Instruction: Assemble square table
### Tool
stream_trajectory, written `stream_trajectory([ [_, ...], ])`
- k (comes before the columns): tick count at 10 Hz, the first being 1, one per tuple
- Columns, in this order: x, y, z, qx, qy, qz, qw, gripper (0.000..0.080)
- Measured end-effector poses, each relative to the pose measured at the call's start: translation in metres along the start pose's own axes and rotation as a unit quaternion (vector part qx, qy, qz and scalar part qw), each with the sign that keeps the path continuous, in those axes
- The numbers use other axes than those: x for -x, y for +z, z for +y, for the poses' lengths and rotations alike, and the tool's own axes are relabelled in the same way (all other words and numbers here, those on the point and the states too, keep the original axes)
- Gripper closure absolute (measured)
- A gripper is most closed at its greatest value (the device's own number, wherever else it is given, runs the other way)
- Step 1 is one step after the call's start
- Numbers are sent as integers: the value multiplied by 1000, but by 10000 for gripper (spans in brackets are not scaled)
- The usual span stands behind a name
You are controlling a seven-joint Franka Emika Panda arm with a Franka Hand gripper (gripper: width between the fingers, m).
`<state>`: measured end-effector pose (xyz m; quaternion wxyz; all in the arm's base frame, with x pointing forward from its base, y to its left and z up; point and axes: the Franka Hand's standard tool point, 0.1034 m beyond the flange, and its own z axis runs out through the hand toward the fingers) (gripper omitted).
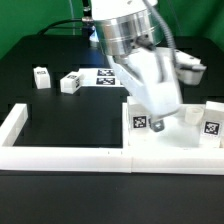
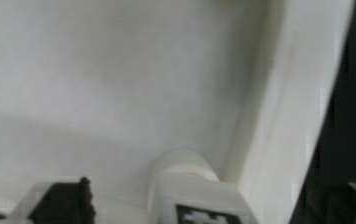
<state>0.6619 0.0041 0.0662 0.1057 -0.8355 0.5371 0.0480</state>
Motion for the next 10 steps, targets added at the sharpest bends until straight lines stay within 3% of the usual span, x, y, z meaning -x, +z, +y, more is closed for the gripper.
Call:
stream_trajectory([
  [1, 1, -3, 0, 9, -79, 2, 997, 179],
  [5, -1, -1, 2, 9, -214, 0, 977, 150],
  [7, -8, -9, 1, 30, -406, 22, 913, 150],
  [9, -15, -11, 2, 35, -518, 22, 854, 150],
  [10, -16, -12, 2, 35, -536, 23, 843, 150],
])
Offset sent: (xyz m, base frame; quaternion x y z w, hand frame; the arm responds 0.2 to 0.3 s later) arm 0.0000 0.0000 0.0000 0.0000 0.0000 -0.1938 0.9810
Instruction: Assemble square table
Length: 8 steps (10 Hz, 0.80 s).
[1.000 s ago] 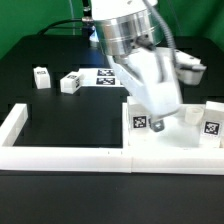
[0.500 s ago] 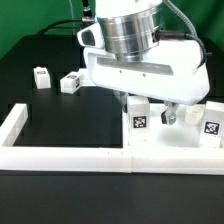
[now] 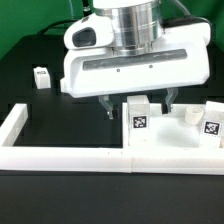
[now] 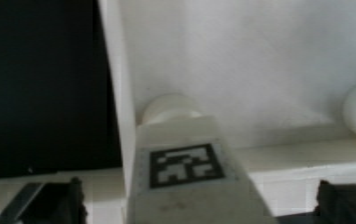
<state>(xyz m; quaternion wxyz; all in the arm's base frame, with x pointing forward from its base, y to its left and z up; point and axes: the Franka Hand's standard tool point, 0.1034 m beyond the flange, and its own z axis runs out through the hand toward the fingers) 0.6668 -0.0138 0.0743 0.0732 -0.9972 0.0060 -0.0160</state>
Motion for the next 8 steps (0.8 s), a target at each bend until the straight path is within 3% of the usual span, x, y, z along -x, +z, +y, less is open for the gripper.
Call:
stream_trajectory([
  [1, 0, 1, -1, 0, 15, 0, 1000, 150],
  [2, 0, 1, 0, 0, 19, -1, 1000, 204],
  [4, 1, 2, 0, 0, 35, -1, 999, 477],
  [7, 1, 2, 0, 0, 150, -1, 989, 513],
  [8, -1, 3, -1, -1, 234, 5, 972, 513],
])
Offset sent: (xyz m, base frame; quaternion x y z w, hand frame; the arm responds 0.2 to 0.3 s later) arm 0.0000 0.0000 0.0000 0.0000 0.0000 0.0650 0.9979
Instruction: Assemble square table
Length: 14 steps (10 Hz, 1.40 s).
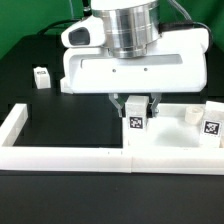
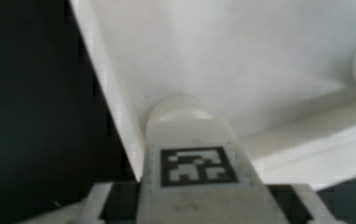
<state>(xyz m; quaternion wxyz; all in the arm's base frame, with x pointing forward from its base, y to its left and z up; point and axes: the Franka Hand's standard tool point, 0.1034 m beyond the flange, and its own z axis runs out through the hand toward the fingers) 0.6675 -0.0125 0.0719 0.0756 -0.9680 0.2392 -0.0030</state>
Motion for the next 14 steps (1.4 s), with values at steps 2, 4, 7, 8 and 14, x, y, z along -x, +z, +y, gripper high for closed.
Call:
stream_trajectory([
  [2, -1, 0, 0, -11, 172, 0, 985, 513],
  [4, -2, 1, 5, -63, 332, -5, 941, 511],
  [7, 1, 1, 3, -66, 411, -13, 909, 510],
  [8, 1, 1, 3, -66, 429, -14, 901, 510],
  [14, -5, -6, 2, -67, 280, 1, 958, 199],
])
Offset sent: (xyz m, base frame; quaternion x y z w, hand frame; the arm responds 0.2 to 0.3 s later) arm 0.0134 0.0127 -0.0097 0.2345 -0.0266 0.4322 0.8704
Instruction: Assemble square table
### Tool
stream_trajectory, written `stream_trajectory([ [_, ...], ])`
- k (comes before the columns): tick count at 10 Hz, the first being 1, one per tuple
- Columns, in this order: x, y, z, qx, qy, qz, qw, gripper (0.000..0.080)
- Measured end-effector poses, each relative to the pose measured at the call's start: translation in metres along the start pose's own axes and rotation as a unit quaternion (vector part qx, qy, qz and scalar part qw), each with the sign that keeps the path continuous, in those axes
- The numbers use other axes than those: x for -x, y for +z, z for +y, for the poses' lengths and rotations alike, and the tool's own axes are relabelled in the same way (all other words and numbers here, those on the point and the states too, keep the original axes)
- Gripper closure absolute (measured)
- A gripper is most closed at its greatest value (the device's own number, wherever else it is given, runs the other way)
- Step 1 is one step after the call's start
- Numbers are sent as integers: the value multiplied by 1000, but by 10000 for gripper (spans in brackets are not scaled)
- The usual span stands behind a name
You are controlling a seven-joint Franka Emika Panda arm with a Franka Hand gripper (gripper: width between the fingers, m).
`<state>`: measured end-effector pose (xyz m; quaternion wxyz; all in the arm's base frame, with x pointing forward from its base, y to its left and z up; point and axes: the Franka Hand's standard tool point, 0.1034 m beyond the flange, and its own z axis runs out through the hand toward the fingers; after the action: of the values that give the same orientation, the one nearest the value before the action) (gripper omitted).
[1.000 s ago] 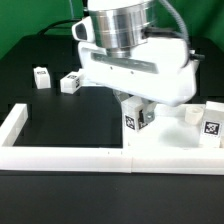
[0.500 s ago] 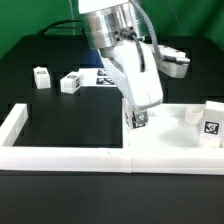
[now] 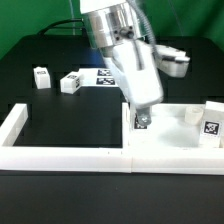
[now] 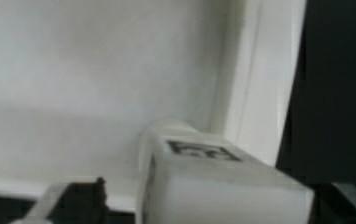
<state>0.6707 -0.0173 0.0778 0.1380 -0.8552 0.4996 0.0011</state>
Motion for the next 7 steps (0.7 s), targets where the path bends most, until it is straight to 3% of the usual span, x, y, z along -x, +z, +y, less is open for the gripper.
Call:
stream_trajectory([
  [1, 1, -3, -2, 15, -102, 0, 995, 165],
  [4, 1, -1, 0, 19, -194, -1, 981, 153],
  [5, 2, 0, 1, 32, -277, 2, 960, 151],
  [6, 7, 6, -2, 58, -384, 10, 922, 151],
  [7, 10, 8, -3, 65, -424, 9, 903, 151],
])
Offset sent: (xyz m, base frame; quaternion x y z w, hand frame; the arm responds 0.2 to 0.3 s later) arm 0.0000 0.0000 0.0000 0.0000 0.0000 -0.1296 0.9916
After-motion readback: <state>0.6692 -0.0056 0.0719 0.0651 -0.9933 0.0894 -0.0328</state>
